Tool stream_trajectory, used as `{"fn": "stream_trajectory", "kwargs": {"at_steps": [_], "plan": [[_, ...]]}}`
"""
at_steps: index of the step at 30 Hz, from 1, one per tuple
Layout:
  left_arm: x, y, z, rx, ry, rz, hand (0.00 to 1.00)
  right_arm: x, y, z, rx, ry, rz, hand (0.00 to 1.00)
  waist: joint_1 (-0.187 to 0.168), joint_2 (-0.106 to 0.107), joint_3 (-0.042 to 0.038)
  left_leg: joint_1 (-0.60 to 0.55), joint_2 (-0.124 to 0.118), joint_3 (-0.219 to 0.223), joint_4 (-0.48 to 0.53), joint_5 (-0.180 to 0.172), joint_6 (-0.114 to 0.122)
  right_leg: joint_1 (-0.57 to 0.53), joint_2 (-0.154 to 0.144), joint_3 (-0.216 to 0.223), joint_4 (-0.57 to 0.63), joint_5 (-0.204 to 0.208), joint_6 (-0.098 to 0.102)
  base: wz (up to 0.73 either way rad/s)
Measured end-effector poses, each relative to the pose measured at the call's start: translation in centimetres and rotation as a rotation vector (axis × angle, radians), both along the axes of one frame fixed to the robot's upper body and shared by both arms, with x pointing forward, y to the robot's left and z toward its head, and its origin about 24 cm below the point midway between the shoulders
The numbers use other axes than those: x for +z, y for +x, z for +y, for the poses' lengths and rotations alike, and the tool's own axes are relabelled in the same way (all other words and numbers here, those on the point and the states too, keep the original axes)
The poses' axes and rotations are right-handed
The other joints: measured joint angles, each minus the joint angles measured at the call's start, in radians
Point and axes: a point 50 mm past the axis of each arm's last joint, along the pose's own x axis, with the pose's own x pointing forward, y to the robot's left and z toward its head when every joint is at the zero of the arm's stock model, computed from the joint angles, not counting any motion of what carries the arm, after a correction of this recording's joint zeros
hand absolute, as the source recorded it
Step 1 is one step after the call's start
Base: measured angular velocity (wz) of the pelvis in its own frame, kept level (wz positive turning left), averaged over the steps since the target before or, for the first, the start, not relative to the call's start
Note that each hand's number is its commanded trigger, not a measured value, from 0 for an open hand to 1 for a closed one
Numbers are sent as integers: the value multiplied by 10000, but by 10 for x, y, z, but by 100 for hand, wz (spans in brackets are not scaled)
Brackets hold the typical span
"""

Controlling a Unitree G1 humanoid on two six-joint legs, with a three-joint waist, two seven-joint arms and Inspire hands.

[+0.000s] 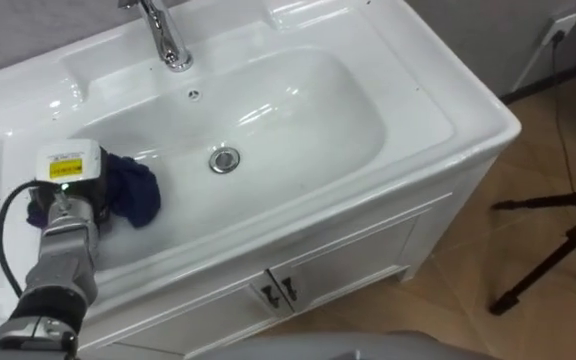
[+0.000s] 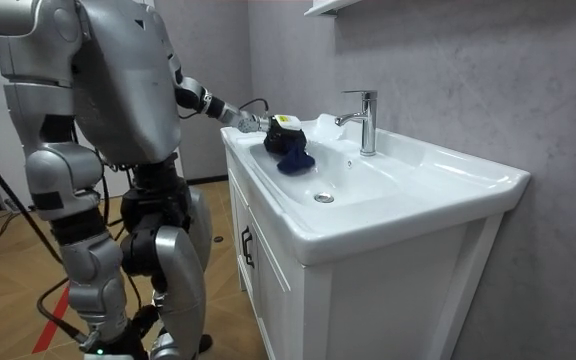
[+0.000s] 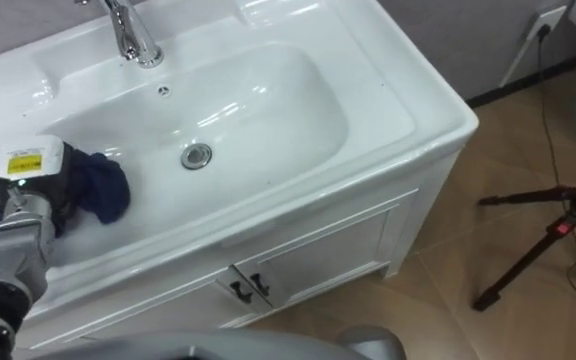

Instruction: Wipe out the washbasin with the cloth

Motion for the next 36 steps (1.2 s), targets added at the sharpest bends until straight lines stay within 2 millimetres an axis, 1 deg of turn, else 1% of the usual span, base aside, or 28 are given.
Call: {"fn": "stream_trajectory", "kwargs": {"at_steps": [2,3,6,8,13,16,17,18,19,22,25,27,29,30,31,32,34,36], "plan": [[4,2,0,-73,44,-133,100,0,-1,0,28,-79,-18,0,101,12,-6,-15,10,-48,-2,4,-6,7,0,-71,3,-16,-27,5],[6,4,-1,-128,36,-231,100,0,-2,0,44,-115,-17,0,218,10,-4,-19,14,-44,-1,7,-12,4,3,-74,0,-22,-35,4],[9,6,-3,-205,24,-375,100,0,-2,-1,39,-216,-53,0,297,-8,5,-27,15,-105,-8,8,-13,21,0,-112,-12,-35,-39,4],[9,7,-3,-217,26,-400,100,0,-2,-1,33,-233,-48,0,287,-27,5,-39,12,-207,-9,8,-13,29,-3,-158,-20,-36,-39,5],[9,7,-3,-219,24,-412,100,0,-2,-1,-59,-319,-48,0,288,-56,9,-34,15,-199,-9,8,-13,46,-3,-176,-19,-42,-46,1],[9,7,-3,-209,23,-422,100,0,-2,-1,-166,-363,-61,0,288,-29,-17,-27,15,-201,-9,8,-13,47,-3,-172,-10,-42,-46,0],[9,7,-3,-186,-6,-431,100,0,-3,-1,-210,-375,-67,0,283,-72,9,-15,15,-176,-9,8,-13,48,-2,-165,-11,-42,-46,0],[9,7,-2,-180,-7,-430,100,0,-3,-1,-228,-378,-69,0,276,-44,-12,-9,15,-172,-9,8,-13,57,-1,-164,-10,-42,-46,0],[9,7,-2,-162,-35,-438,100,0,-4,-1,-245,-378,-84,0,276,-73,2,-7,15,-172,-10,8,-13,57,-1,-159,-9,-41,-46,0],[10,5,1,574,-967,-869,100,0,-3,-1,-270,-370,-161,0,249,-111,-1,5,14,-177,-8,8,-13,66,0,-162,-5,-42,-46,0],[12,5,6,1161,-1739,-1287,100,-1,-2,0,-164,-325,-277,0,202,-184,5,7,16,-210,2,8,-13,88,-1,-200,-6,-44,-49,3],[16,7,8,1490,-2258,-1673,100,-2,-6,3,-162,-207,-232,0,193,-313,3,7,15,-279,11,9,-14,101,-4,-228,-6,-76,-59,8],[19,9,8,1823,-2862,-2057,100,-2,-8,4,-168,-106,-179,0,169,-364,-11,4,11,-361,39,10,-17,153,-18,-266,-4,-91,-57,12],[22,10,9,2007,-3228,-2337,100,-3,-10,5,-176,-64,-120,0,153,-458,26,4,2,-399,84,8,-18,167,-25,-273,4,-108,-52,13],[24,11,9,2059,-3376,-2459,100,-3,-11,6,-180,-47,-94,0,146,-492,33,4,2,-417,100,8,-18,171,-26,-278,1,-108,-52,9],[27,13,8,2081,-3509,-2658,100,-3,-13,6,-190,-38,1,0,147,-570,55,-18,2,-439,109,8,-18,168,-26,-290,1,-108,-52,6],[33,15,9,2084,-3595,-3008,100,-3,-14,7,-159,-18,14,0,185,-604,62,-64,2,-459,128,8,-19,152,-26,-317,-12,-109,-51,6],[44,20,9,1967,-3590,-3616,100,-3,-14,7,-111,-20,-15,0,164,-625,70,-132,2,-481,128,6,-20,156,-42,-375,-38,-109,-51,5]]}}
